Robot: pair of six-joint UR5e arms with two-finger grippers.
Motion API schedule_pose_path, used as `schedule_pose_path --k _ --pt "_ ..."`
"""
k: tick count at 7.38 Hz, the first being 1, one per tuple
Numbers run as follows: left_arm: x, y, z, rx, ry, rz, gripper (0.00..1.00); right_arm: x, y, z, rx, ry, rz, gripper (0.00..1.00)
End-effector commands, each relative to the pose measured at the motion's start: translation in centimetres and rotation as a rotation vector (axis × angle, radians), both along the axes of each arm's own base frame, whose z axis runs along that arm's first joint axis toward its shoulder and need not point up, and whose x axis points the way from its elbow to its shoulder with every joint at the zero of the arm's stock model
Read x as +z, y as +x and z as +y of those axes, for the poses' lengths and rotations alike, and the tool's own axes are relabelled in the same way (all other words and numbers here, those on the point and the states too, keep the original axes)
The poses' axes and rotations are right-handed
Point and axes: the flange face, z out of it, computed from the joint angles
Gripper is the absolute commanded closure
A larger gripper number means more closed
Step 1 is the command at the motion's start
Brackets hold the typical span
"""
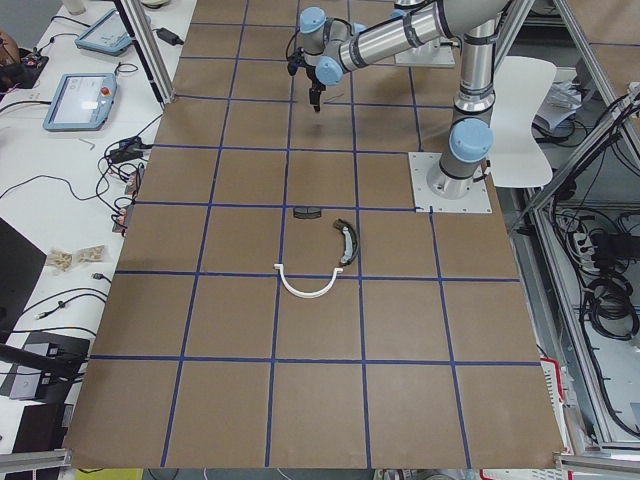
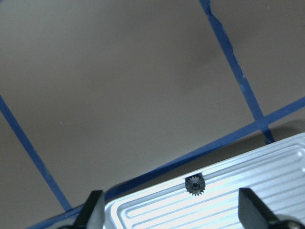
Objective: Place bearing gear from tray to pile
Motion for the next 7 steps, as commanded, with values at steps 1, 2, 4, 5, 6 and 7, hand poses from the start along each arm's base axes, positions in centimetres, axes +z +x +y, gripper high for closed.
schedule_pose_path --k 1,2,4,5,6,7 --pt "-2.5 -1.0 -0.4 -0.005 0.006 0.025 0.00 -3.9 -3.6 -0.9 0.152 -0.052 0.039 0.00" --pt "-3.4 -1.0 -0.6 -0.026 0.013 0.023 0.05 -4.7 -4.2 -1.2 0.182 -0.071 0.024 0.00" --pt "-4.6 -1.3 -0.4 -0.031 0.033 0.014 0.18 -6.6 -4.8 -1.3 0.175 -0.075 0.010 0.07" --pt "-4.9 -1.4 -0.5 -0.033 0.037 0.011 0.25 -6.8 -4.7 -1.2 0.176 -0.074 0.008 0.14" --pt "-5.3 -1.4 -0.5 -0.030 0.043 0.009 0.29 -6.8 -4.8 -1.1 0.182 -0.070 0.010 0.16" --pt "-5.3 -1.4 -0.5 -0.033 0.042 0.009 0.34 -6.8 -4.8 -1.1 0.184 -0.068 0.010 0.18"
